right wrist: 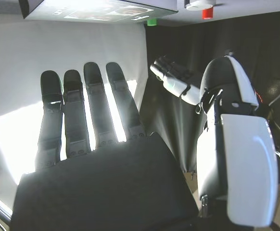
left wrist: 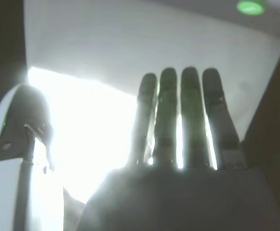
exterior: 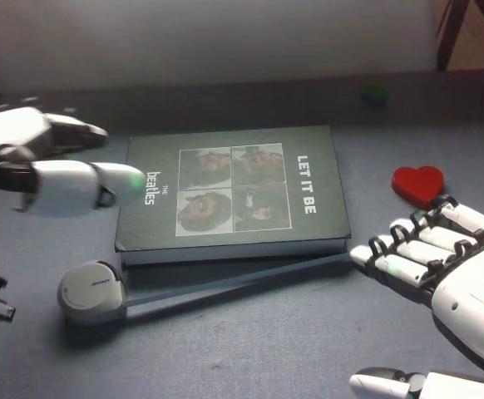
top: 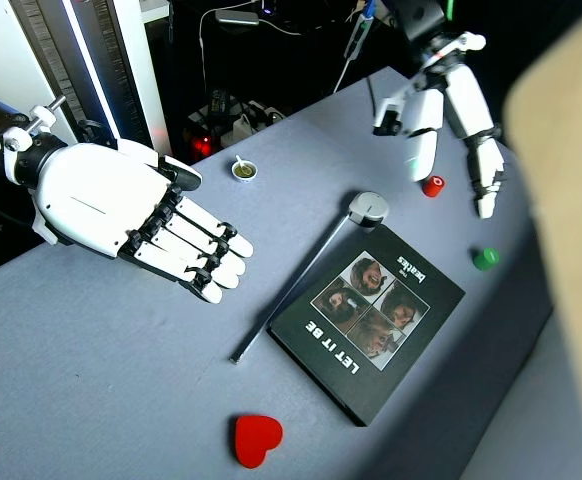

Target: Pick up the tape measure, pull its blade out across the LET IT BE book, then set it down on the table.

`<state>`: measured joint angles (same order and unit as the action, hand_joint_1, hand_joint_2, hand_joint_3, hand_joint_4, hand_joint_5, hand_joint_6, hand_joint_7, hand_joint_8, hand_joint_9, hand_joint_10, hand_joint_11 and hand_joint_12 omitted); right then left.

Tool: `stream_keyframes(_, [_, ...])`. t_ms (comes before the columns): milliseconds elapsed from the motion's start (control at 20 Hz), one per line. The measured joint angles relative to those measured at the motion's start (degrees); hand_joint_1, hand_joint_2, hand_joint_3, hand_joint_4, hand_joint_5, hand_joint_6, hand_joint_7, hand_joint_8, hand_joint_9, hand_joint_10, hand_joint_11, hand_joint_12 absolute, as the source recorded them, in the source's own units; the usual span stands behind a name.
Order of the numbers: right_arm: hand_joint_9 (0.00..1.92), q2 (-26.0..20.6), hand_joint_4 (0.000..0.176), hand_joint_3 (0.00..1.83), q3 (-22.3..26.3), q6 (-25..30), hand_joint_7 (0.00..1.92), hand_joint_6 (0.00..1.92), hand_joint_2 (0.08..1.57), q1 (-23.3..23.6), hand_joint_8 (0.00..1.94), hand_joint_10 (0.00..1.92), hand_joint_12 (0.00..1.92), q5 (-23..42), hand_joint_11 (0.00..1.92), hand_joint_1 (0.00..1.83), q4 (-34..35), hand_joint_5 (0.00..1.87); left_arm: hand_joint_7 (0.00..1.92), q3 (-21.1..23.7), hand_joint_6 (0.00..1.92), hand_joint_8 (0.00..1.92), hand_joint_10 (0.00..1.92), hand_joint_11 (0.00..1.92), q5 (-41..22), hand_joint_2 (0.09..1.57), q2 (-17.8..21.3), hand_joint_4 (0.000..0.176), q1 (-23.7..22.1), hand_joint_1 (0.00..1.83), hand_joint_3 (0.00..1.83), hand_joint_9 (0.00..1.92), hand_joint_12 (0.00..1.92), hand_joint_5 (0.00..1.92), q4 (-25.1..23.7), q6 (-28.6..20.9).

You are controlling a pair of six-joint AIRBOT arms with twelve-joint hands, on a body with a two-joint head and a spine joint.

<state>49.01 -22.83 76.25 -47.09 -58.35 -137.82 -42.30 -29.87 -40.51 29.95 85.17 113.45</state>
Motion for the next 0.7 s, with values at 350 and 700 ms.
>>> stream_keyframes(350, [1.07,0.0,0.0,0.0,0.0,0.0,0.83,1.72,1.18,0.0,1.9,1.92,1.92,0.0,1.26,0.74,-0.2,0.71,0.71,9.6,1.88,1.82,1.89,0.9,-11.5,1.24,-5.2,0.0,-7.7,0.73,0.0,0.8,1.91,0.61,16.3,25.5])
stream_keyframes(700, [1.6,0.0,0.0,0.01,0.0,0.0,1.42,1.92,1.28,0.0,1.94,1.92,1.92,-0.1,1.76,0.78,-0.2,1.19,1.05,14.5,1.92,1.92,1.92,1.08,-21.0,1.23,-11.6,0.0,-1.4,0.79,0.0,1.05,1.92,1.03,8.3,5.6])
